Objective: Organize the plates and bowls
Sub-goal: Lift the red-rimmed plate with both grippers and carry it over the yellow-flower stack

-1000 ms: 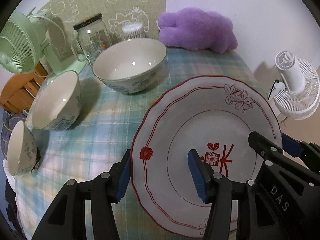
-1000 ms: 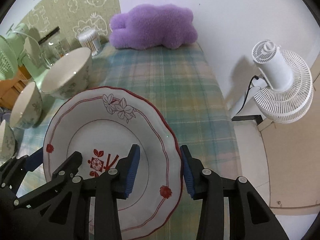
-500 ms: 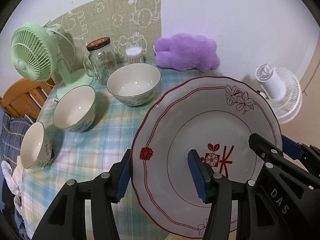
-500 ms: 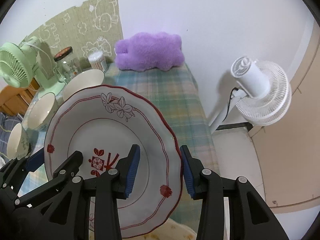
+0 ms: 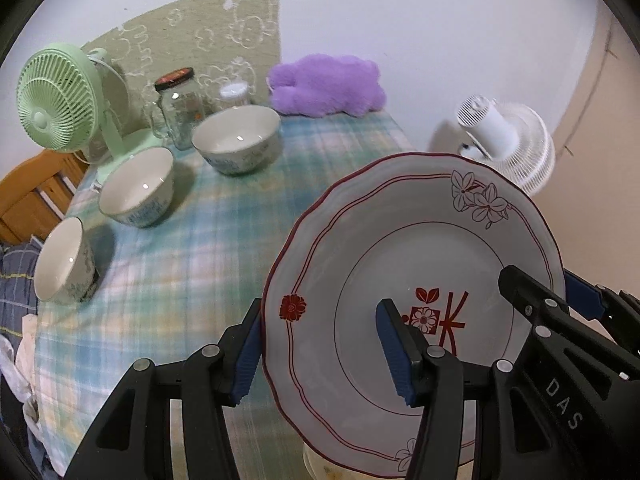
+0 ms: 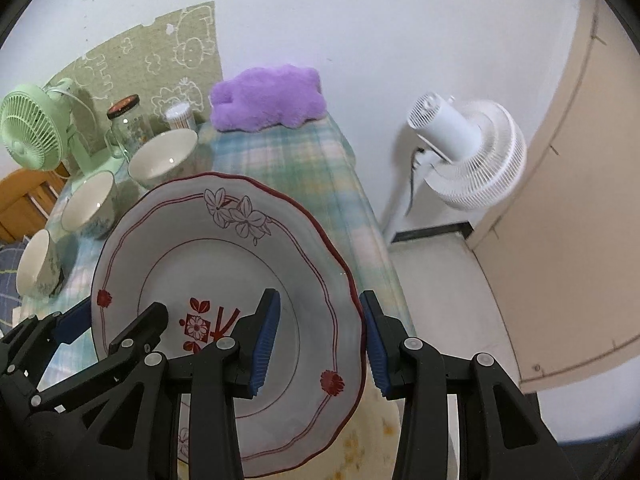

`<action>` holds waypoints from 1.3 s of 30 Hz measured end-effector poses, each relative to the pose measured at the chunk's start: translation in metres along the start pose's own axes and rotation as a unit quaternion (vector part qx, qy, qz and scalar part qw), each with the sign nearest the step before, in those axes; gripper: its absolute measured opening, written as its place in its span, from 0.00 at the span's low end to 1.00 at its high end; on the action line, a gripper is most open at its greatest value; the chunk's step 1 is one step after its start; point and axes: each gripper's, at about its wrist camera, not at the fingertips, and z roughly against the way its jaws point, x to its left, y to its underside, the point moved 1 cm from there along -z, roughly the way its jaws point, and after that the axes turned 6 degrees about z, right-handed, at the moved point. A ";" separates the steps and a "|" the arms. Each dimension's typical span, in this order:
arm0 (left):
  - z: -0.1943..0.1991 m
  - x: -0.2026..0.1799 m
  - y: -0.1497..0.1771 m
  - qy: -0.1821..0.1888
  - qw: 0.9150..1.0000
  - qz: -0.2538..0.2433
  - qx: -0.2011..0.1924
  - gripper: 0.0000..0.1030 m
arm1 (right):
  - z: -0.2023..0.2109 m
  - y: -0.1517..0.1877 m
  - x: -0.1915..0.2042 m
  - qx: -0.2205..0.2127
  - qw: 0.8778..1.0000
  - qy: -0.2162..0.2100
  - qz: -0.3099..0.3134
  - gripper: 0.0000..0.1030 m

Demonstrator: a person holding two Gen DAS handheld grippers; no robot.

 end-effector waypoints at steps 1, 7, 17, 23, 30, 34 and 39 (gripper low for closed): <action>0.001 -0.001 0.005 0.004 1.000 -0.004 0.003 0.54 | 0.002 0.005 -0.001 0.002 1.000 0.004 -0.004 0.43; 0.003 -0.010 0.035 0.022 0.999 -0.018 0.022 0.54 | 0.011 0.038 -0.011 0.014 0.999 0.022 -0.028 0.43; -0.018 -0.036 0.068 0.012 0.998 -0.014 0.065 0.54 | -0.010 0.071 -0.035 0.052 0.999 0.006 -0.015 0.43; -0.030 -0.047 0.077 -0.006 0.997 -0.001 0.075 0.56 | -0.026 0.076 -0.050 0.072 0.997 -0.018 -0.002 0.43; -0.037 -0.047 0.077 -0.032 0.996 0.023 0.077 0.56 | -0.035 0.074 -0.049 0.075 0.996 -0.044 0.024 0.43; -0.037 -0.049 0.078 -0.044 0.996 0.027 0.073 0.56 | -0.037 0.074 -0.050 0.074 0.995 -0.051 0.034 0.43; -0.038 -0.053 0.078 -0.066 0.995 0.022 0.072 0.56 | -0.039 0.072 -0.052 0.075 0.994 -0.066 0.044 0.43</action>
